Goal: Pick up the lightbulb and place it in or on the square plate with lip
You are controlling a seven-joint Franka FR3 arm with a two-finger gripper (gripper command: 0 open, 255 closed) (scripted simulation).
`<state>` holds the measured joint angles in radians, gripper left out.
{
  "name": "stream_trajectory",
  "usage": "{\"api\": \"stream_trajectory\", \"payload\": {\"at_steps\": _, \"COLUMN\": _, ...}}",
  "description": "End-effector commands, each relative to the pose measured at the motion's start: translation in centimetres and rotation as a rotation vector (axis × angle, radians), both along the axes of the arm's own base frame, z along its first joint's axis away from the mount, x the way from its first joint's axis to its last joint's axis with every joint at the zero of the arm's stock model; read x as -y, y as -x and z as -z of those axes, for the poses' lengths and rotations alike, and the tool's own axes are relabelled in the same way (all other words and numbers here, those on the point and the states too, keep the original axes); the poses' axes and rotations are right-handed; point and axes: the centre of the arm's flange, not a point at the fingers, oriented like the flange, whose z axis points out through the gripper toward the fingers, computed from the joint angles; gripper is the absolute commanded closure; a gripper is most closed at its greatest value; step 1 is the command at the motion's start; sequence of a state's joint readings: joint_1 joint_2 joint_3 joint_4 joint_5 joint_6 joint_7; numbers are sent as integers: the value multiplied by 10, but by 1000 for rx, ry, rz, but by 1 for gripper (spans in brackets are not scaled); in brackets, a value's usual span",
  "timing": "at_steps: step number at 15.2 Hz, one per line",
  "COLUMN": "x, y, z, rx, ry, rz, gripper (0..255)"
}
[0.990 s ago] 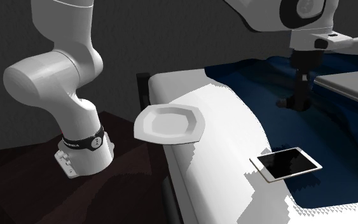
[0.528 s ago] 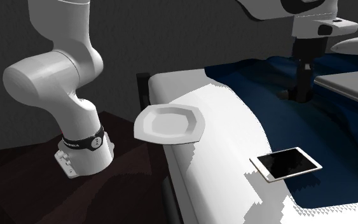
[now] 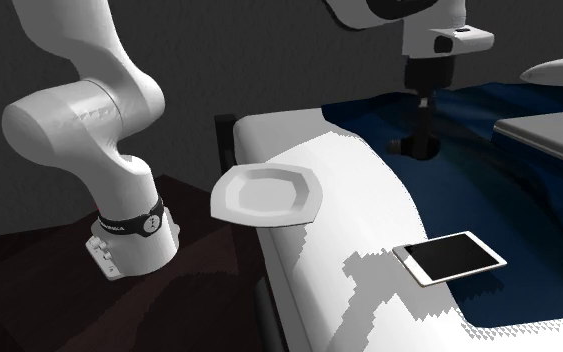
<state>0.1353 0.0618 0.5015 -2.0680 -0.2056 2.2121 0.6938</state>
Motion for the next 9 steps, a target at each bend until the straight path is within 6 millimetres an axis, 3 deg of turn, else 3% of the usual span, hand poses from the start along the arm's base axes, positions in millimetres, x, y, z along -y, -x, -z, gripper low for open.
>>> {"api": "stream_trajectory", "payload": {"at_steps": 1, "x": 15, "y": 21, "z": 0, "rx": 0, "ry": 0, "rz": 1, "gripper": 255}}
{"api": "stream_trajectory", "payload": {"at_steps": 9, "x": 72, "y": 111, "z": -1, "rx": 0, "ry": 0, "rz": 1, "gripper": 255}}
